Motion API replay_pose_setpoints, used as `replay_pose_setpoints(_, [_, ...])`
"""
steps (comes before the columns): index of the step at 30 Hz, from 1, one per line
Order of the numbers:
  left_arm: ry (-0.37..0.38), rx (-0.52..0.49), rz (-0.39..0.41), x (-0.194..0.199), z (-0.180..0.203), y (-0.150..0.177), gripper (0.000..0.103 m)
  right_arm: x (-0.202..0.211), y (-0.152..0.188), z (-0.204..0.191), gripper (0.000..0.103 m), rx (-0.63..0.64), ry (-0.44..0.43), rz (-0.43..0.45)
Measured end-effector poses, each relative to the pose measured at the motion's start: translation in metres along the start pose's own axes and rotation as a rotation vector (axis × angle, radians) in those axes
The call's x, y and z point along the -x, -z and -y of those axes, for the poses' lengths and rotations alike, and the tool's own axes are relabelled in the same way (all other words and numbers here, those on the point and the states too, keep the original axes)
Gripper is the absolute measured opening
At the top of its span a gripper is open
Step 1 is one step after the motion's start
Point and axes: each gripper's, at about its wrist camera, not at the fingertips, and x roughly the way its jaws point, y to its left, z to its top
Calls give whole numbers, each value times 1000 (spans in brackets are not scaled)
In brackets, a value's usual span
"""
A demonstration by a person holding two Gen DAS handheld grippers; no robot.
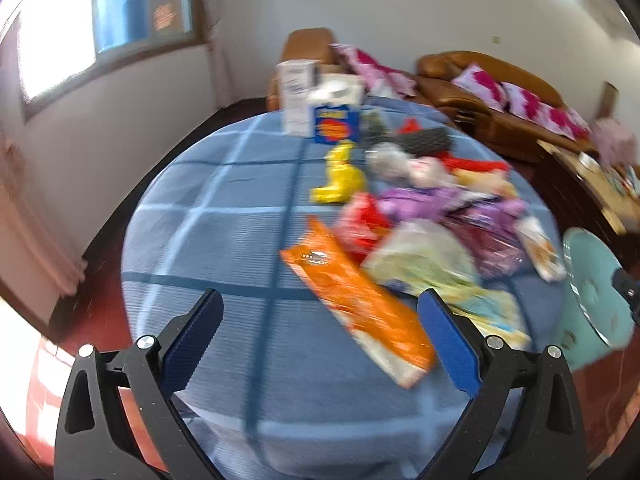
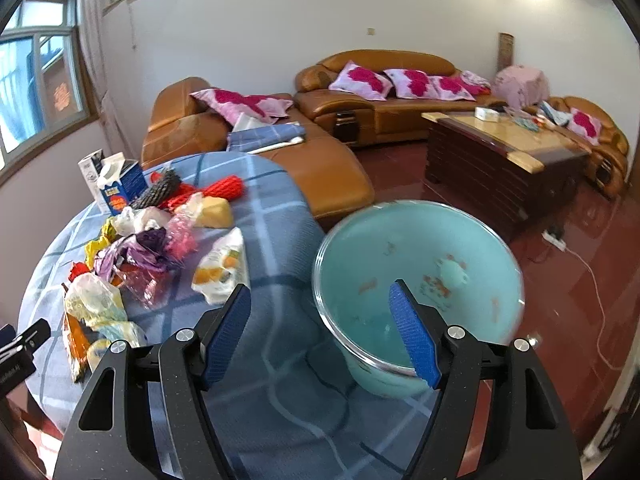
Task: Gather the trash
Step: 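Grasp the orange snack wrapper with the left gripper while the right grasps the white paper packet, then carry the orange wrapper and white packet over the teal bucket with both grippers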
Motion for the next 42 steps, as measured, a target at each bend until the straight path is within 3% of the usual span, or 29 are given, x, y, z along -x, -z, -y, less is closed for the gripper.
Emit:
replay_pose_setpoints(6, [-34,60,-61,-31,-21,-10,90,-27,-14,-27,72,40,-47,-13])
replay_pose_setpoints(13, [21,49,-131,-56,-1,-12,87,-64,-15,-50,71,88,-56,-69])
replay_pose_setpoints(18, [32,42,-193,-72,7,-3,81,-83,-13,-52,64,82,-78,-128])
replay_pose_setpoints(20, [32,47,-189,-72,7,-3,77,-88,-12,-53,61,73,-102,-144])
replay_pose_setpoints(22, [27,36,-180,-72,7,-3,64,-90,-11,-56,53,71,-126,-154])
replay_pose_setpoints(25, [24,43,-169,-71,2,-4,42,-89,-9,-63,33,83,-165,-154])
replay_pose_setpoints(26, [29,51,-168,-71,-1,-5,38,-88,-9,-64,22,83,-183,-154])
replay_pose_setpoints(27, [43,64,-171,-71,-4,-7,36,-86,-9,-66,18,82,-204,-155])
replay_pose_setpoints(42, [-15,126,-75,-41,-34,-22,33,-41,-15,-51,14,43,-241,-42])
